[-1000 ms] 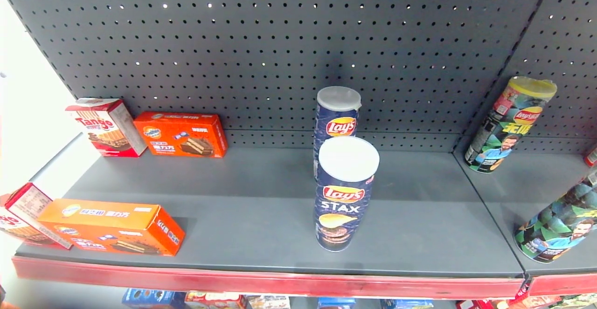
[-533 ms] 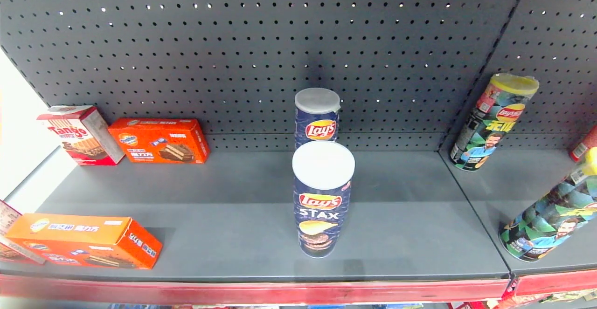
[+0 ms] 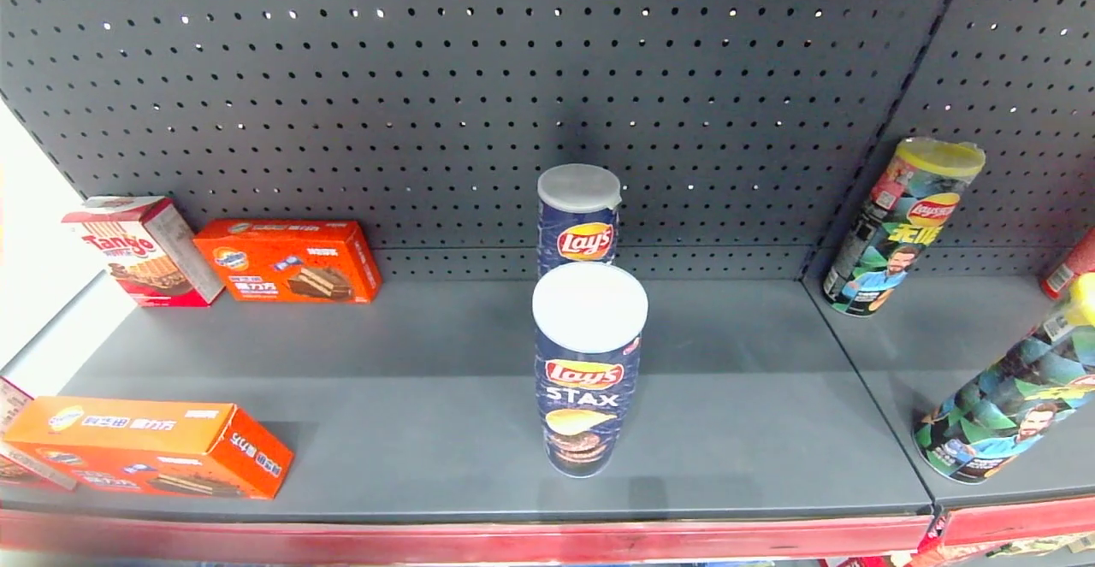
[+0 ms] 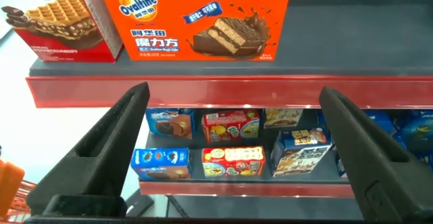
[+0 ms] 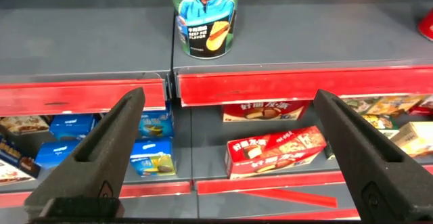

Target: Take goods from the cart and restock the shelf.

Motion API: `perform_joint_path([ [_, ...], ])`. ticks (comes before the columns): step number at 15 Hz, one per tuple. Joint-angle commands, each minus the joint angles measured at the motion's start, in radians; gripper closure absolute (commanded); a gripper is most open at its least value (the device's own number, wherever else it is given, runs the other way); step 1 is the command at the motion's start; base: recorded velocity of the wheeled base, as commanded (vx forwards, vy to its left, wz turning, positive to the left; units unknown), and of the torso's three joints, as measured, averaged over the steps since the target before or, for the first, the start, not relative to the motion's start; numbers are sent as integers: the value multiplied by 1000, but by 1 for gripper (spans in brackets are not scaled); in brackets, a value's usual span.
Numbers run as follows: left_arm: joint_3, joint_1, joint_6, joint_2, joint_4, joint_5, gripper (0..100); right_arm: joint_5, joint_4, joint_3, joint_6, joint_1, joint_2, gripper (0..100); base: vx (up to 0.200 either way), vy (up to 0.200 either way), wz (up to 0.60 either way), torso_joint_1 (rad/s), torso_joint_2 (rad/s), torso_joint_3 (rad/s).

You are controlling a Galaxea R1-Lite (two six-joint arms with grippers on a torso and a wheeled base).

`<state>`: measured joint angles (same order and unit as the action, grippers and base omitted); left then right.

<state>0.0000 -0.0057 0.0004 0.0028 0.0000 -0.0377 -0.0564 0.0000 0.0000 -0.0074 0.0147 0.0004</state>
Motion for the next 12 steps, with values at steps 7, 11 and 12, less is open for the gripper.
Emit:
perform_joint_path([
  [7,0,0,3,0,0,1,0,0,0,0,0,1,1,0,-57,0,0,1,1,1],
  [11,0,0,0,0,0,-1,0,0,0,0,0,1,1,0,-50,0,0,1,-1,1],
  [12,0,0,0,0,0,1,0,0,0,0,0,1,1,0,0,0,0,0,0,0],
])
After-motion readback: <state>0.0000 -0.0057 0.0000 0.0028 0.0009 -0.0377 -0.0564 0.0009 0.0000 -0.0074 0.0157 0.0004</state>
